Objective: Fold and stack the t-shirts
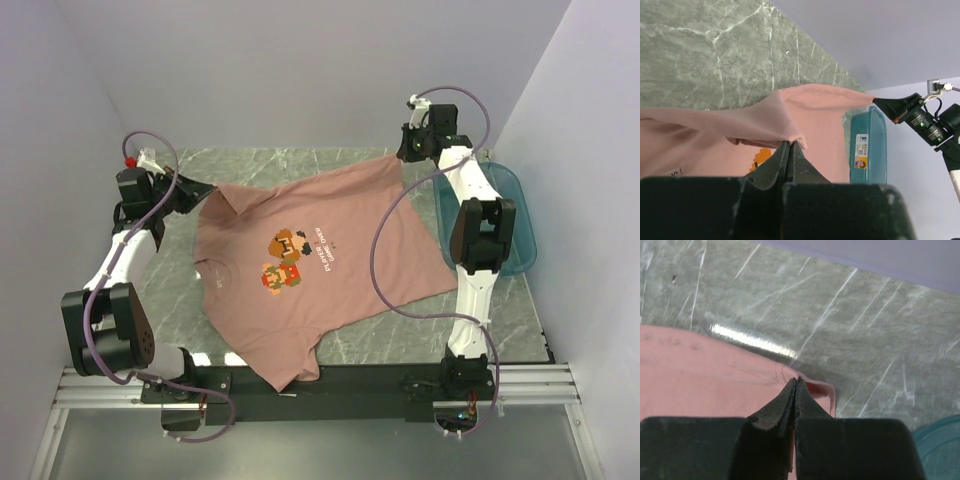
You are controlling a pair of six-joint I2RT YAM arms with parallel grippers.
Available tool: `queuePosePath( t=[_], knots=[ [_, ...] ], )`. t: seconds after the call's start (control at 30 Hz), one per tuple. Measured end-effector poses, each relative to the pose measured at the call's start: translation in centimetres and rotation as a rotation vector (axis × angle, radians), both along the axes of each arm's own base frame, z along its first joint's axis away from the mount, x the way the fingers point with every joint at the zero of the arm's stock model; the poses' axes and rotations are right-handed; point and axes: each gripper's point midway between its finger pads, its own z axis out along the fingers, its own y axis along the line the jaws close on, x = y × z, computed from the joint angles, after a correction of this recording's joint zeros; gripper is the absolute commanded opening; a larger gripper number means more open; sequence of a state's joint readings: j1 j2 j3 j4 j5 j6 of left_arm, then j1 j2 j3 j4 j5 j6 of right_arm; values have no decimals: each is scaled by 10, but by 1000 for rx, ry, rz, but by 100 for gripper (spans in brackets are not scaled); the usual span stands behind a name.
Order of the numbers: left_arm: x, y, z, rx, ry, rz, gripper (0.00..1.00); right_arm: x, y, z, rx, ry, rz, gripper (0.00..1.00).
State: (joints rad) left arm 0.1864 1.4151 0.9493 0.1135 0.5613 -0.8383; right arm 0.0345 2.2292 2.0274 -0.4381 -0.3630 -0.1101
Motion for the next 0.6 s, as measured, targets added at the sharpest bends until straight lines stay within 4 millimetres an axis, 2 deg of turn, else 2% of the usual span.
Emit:
queuePosePath(
  t=[0.23, 0.47, 0.6],
  knots=[
    [-3, 0, 0, 7, 6, -4, 0, 22, -4, 0, 6, -21, -46, 0],
    [-10, -5, 14, 8, -27, -29, 0, 24, -5, -10, 4, -5, -55, 0],
    [-15, -9, 15, 1, -31, -51, 0, 24, -5, -14, 1, -3, -53, 0]
  ],
)
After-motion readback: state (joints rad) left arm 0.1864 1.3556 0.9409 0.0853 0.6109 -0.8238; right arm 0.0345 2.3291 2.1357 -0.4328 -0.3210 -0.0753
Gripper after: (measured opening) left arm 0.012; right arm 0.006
